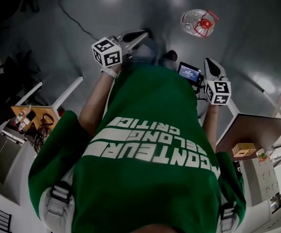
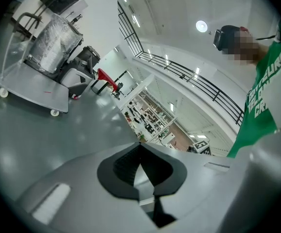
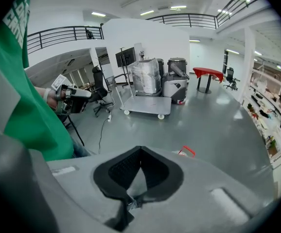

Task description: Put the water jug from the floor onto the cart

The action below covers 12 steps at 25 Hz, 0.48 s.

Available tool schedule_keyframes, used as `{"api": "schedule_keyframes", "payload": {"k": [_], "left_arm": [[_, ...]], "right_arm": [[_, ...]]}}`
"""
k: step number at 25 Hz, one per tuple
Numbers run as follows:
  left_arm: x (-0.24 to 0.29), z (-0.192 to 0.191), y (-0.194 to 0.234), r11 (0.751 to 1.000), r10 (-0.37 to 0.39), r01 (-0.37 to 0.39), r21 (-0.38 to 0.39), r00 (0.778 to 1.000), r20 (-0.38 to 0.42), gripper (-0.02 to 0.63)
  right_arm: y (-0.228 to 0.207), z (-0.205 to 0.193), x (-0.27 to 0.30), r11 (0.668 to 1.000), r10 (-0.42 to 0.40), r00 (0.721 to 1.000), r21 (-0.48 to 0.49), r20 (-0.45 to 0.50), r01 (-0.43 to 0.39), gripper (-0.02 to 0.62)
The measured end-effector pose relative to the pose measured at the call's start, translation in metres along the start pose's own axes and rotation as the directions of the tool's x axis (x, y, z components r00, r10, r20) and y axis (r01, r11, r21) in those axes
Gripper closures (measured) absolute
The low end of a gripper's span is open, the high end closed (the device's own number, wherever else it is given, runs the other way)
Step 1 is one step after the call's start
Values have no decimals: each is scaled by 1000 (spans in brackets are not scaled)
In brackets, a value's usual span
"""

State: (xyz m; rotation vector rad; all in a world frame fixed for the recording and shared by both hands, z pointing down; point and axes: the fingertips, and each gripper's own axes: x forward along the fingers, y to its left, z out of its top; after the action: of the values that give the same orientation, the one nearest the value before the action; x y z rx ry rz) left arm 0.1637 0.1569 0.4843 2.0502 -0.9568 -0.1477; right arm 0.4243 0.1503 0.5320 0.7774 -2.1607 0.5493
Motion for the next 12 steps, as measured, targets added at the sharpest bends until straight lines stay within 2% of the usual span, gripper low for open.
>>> {"api": "schedule_keyframes", "payload": {"k": [12], "left_arm": [[-7, 50, 42, 997, -72, 74, 38, 997, -42, 597]], "right_arm": [[22, 41, 29, 998, -60, 998, -18, -18, 59, 601]]}}
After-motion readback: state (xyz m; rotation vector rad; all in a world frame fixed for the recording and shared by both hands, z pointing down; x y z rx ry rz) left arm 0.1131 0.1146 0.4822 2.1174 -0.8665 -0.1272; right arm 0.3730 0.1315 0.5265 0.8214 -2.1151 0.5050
